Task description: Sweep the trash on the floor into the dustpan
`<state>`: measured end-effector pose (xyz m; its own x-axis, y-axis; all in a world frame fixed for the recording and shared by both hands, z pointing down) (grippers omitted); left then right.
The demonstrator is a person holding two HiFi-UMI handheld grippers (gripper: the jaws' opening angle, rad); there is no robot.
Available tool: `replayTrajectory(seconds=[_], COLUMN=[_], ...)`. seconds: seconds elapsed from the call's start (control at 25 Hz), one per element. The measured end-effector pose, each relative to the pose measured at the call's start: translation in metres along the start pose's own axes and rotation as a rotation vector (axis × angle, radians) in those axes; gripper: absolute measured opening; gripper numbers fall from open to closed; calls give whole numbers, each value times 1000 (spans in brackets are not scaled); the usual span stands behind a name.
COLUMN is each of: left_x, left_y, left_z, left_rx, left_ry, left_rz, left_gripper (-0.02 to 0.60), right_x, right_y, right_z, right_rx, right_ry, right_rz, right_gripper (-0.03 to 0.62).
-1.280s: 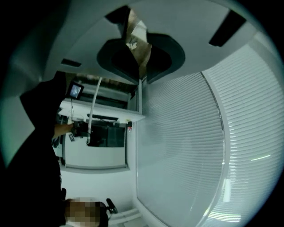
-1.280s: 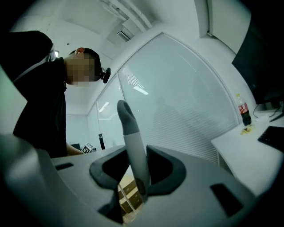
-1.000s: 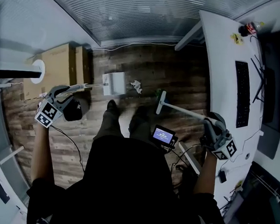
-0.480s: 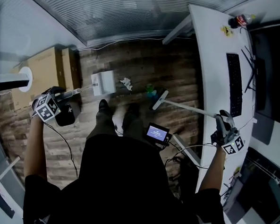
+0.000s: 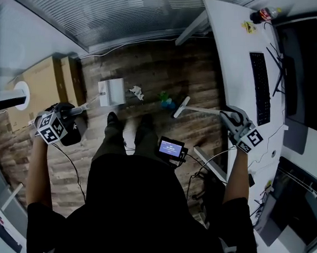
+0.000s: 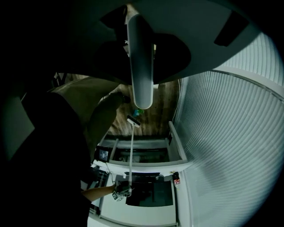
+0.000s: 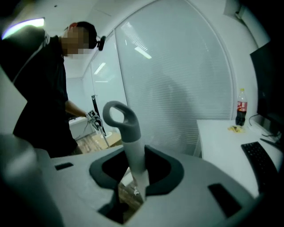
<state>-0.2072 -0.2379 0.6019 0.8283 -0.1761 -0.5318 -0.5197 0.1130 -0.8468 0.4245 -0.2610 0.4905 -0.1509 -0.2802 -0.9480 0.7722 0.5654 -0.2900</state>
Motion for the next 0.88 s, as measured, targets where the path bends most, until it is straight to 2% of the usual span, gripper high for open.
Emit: replayTrajectory(seconds=[0.08, 0.16, 0.24, 0.4, 0.68, 0.88], left_x=[2, 3, 3, 1, -5, -4], left_y=[-3, -8, -10, -10, -6, -7], left_z=[1, 1, -3, -13, -22, -23], left_rx=[-8, -13, -6, 1, 17, 19], left_ry=[-21, -26, -18, -18, -3, -9], left_rz=[-4, 0, 17, 40, 84, 112], left_gripper=[120, 120, 121, 121, 121, 120], right_x=[-25, -45, -52, -49, -40, -25], right_y=[-37, -79, -115, -163, -218, -250], right_z=[-10, -28, -44, -60, -67, -84], right_rx=[16, 50, 52, -14, -33, -4], right_ry=[36, 75, 65, 2, -25, -49], right_rz=[-73, -97, -47, 90, 147, 211], right_gripper=[100, 98, 100, 100, 101, 101])
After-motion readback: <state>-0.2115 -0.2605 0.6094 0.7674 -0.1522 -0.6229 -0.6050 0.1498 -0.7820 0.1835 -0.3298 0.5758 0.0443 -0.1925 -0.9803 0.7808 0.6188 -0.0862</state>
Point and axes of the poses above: the fingertips, and each gripper's own axes: y backward along the fingers, z to its right, x out of its top, the point moved 6 cm from there along y, backward along the fingers, and after that the axes turned 11 degrees about z, right-handed, at the moved point
